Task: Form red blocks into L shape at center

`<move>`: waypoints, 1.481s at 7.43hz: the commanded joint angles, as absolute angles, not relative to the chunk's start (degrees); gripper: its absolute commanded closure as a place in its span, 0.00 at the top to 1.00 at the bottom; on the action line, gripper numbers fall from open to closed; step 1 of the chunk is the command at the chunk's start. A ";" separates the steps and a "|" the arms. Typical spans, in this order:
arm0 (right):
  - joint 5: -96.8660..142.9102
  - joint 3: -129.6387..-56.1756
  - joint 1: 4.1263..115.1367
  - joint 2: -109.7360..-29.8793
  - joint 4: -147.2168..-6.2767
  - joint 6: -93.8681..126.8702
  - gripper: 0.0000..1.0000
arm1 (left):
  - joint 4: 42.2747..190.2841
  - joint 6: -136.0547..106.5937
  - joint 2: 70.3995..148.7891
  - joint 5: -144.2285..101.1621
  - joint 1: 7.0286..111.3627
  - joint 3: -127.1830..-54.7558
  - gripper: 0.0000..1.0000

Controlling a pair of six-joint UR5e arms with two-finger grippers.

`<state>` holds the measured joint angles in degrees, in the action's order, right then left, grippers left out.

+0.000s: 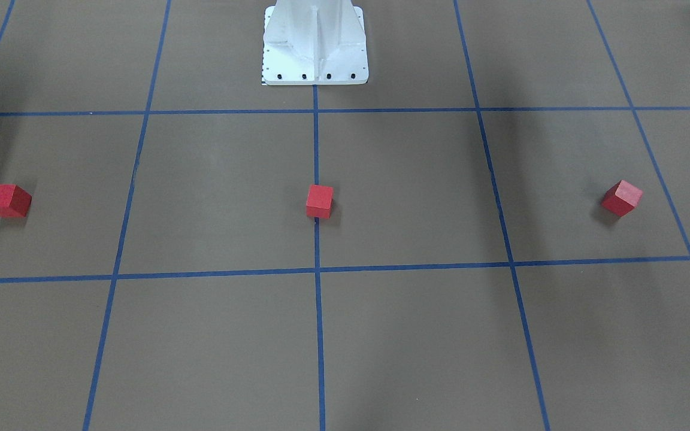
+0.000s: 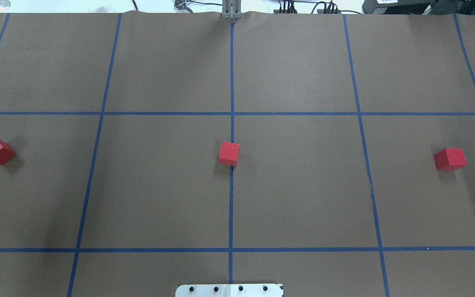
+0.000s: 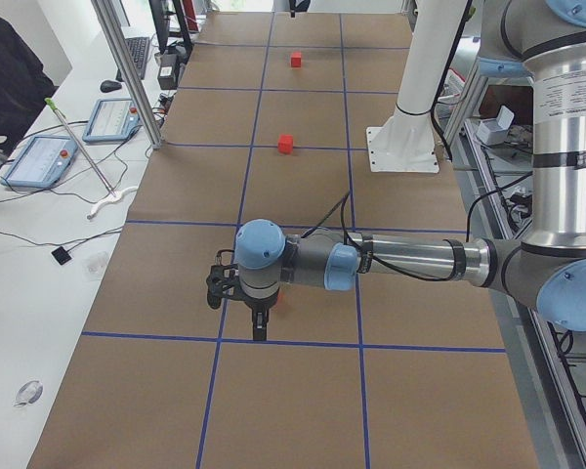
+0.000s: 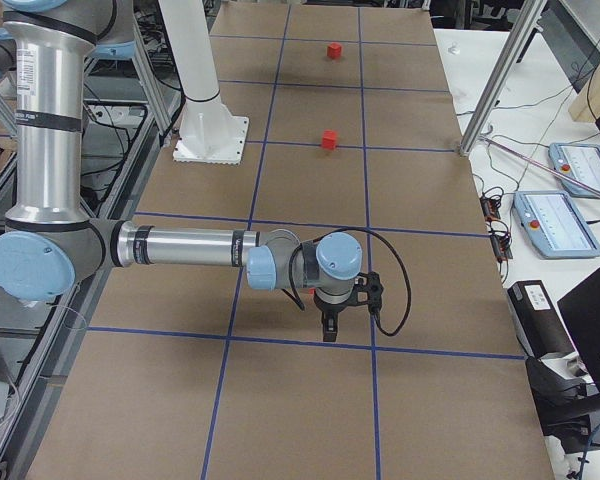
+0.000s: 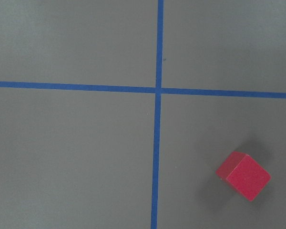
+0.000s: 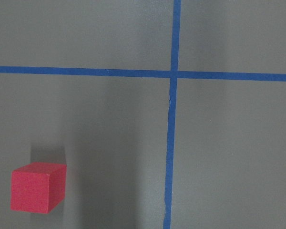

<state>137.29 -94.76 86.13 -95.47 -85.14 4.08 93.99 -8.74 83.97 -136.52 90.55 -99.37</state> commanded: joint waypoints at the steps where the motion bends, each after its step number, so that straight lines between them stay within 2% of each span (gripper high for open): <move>1: 137.11 -94.22 86.13 -95.45 -85.08 3.87 1.00 | 94.04 -9.32 83.94 -136.76 90.53 -99.49 1.00; 11: 138.76 -94.66 86.04 -95.36 -85.08 4.48 1.00 | 94.75 -9.05 81.47 -138.34 90.44 -99.40 1.00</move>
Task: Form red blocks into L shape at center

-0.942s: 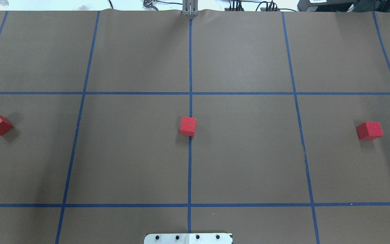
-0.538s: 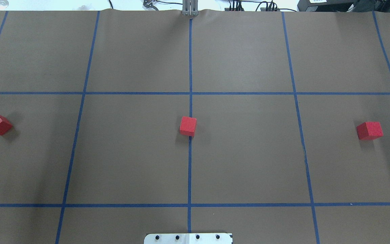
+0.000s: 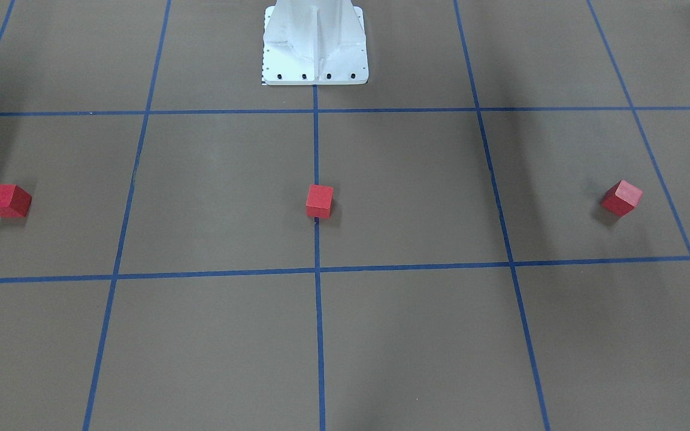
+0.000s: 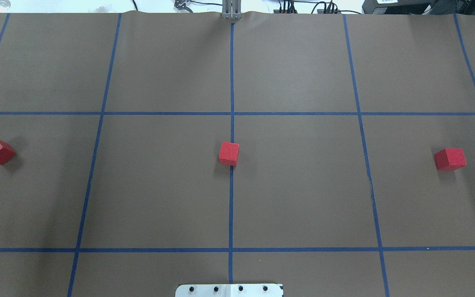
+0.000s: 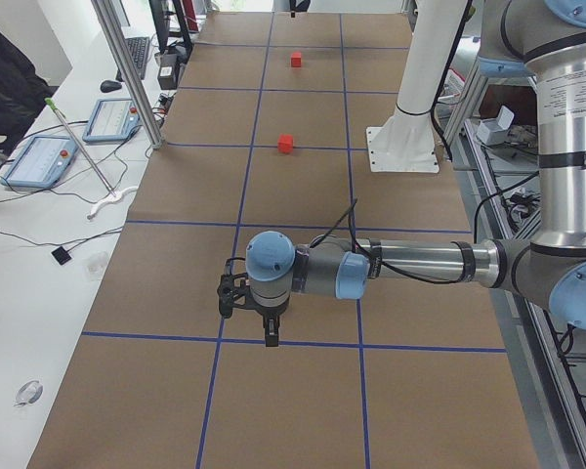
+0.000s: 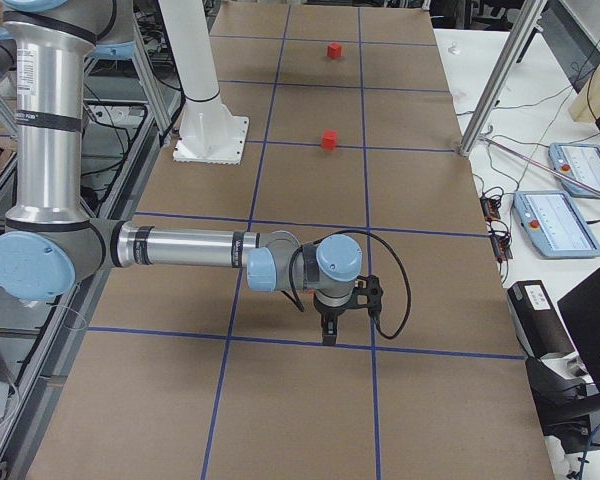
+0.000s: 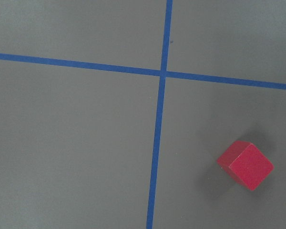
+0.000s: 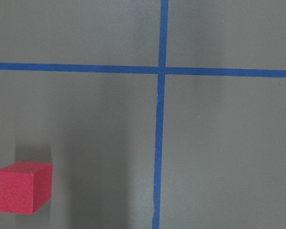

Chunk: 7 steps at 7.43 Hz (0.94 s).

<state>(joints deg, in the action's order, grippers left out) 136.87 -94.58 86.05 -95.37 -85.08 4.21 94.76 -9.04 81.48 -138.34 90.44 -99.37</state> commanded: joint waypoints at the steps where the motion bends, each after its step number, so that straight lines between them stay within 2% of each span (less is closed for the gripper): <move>1: 138.95 -94.48 85.87 -95.19 -84.90 4.05 1.00 | 94.75 -9.14 81.47 -140.17 90.44 -99.40 1.00; 7: 134.65 -94.39 75.17 -94.40 -77.17 13.49 0.99 | 94.83 -9.23 81.47 -142.82 90.44 -100.72 1.00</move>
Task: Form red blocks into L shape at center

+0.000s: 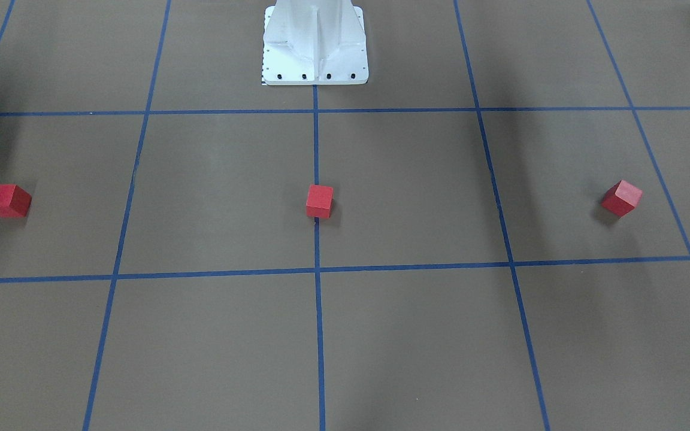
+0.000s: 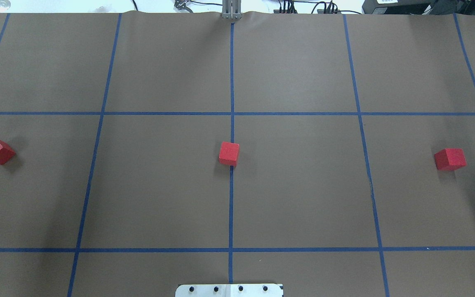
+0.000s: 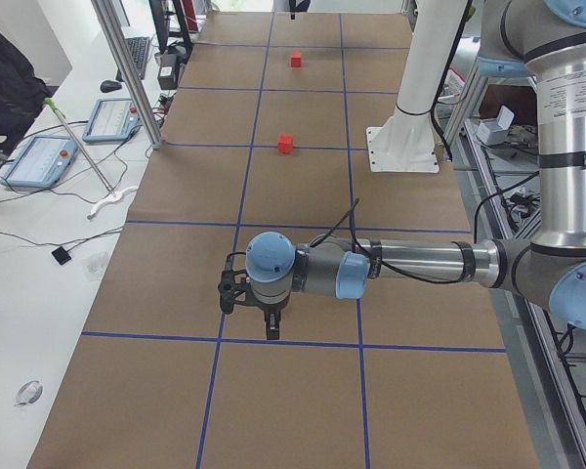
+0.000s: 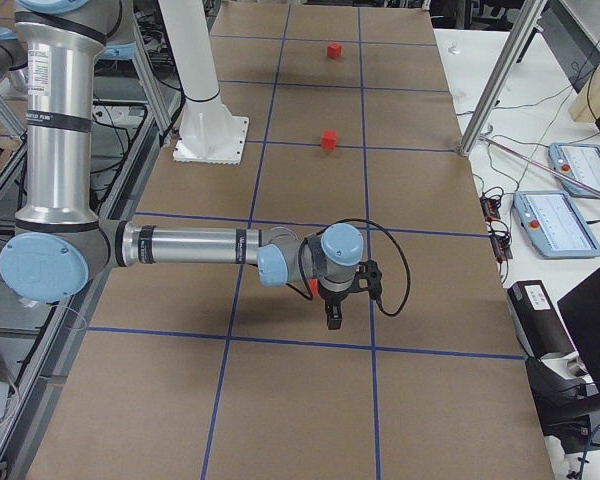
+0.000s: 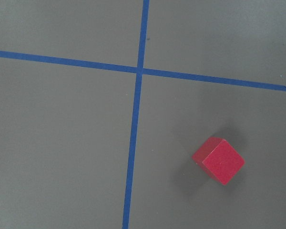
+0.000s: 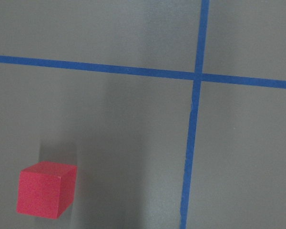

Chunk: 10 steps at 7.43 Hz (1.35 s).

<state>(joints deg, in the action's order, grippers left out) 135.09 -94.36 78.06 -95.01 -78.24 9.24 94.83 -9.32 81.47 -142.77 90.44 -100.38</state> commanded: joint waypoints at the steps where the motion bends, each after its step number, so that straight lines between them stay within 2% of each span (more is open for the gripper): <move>1: 134.91 -94.66 73.58 -94.13 -73.34 19.80 0.99 | 94.83 -8.97 81.47 -142.82 90.44 -100.64 1.00; 3: 133.69 -93.96 67.44 -94.83 -61.93 33.52 0.99 | 99.20 -9.31 80.34 -142.56 90.44 -100.55 1.00; 6: 129.66 -92.64 62.42 -95.53 -57.59 33.75 0.98 | 100.11 -11.07 80.24 -142.73 90.35 -100.46 1.00; 10: 129.73 -90.97 61.44 -95.89 -56.51 34.37 0.98 | 100.20 -10.99 80.24 -142.73 90.35 -100.63 1.00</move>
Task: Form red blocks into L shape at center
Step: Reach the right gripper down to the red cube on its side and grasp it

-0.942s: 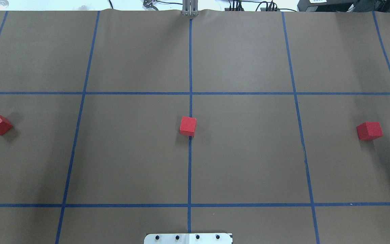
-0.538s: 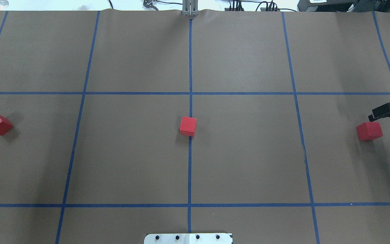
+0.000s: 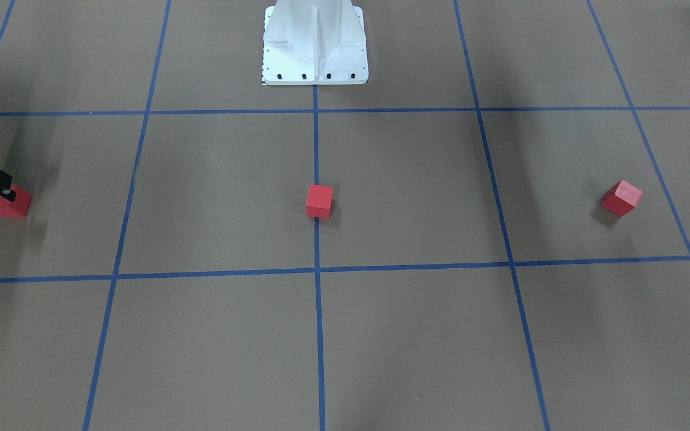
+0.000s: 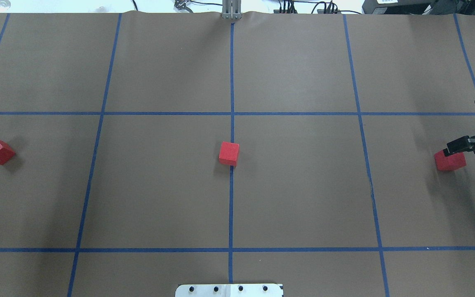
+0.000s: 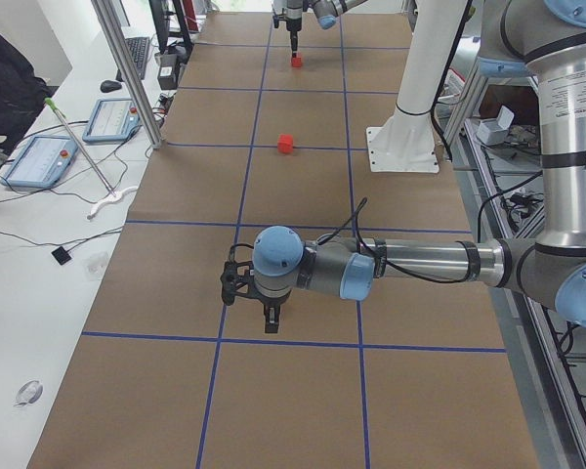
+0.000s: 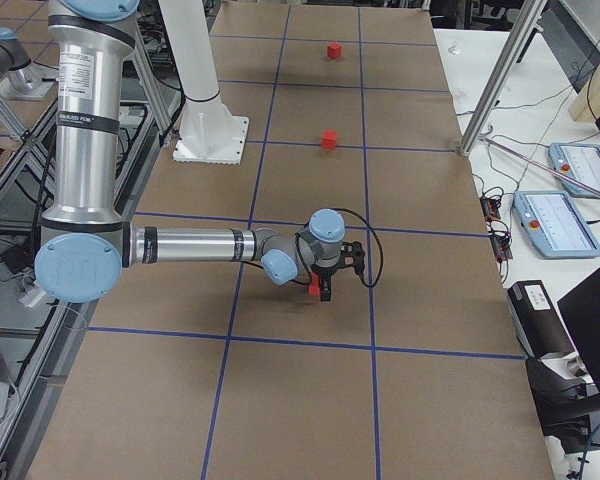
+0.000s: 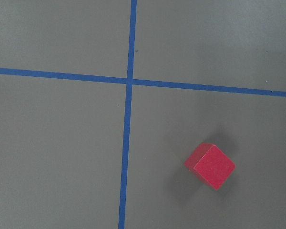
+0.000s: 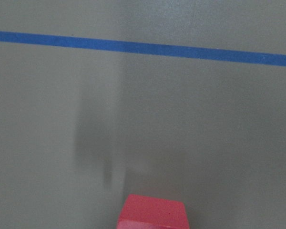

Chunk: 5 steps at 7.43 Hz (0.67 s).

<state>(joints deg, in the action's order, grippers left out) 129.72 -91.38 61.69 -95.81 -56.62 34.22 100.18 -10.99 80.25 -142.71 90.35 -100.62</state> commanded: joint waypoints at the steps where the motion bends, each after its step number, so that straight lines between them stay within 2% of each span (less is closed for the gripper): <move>1: 129.81 -90.97 60.39 -95.80 -56.51 35.06 0.98 | 100.20 -10.90 80.24 -142.82 90.35 -100.81 1.00; 3: 129.81 -90.97 59.15 -95.80 -56.51 36.29 0.98 | 100.11 -10.90 80.16 -142.74 90.35 -100.99 1.00; 4: 129.81 -90.97 58.98 -95.80 -56.43 36.47 0.87 | 100.11 -10.90 80.16 -142.82 90.35 -100.99 1.00; 5: 129.81 -91.23 58.89 -95.80 -56.43 36.39 0.40 | 100.19 -10.90 80.16 -142.74 90.35 -100.99 1.00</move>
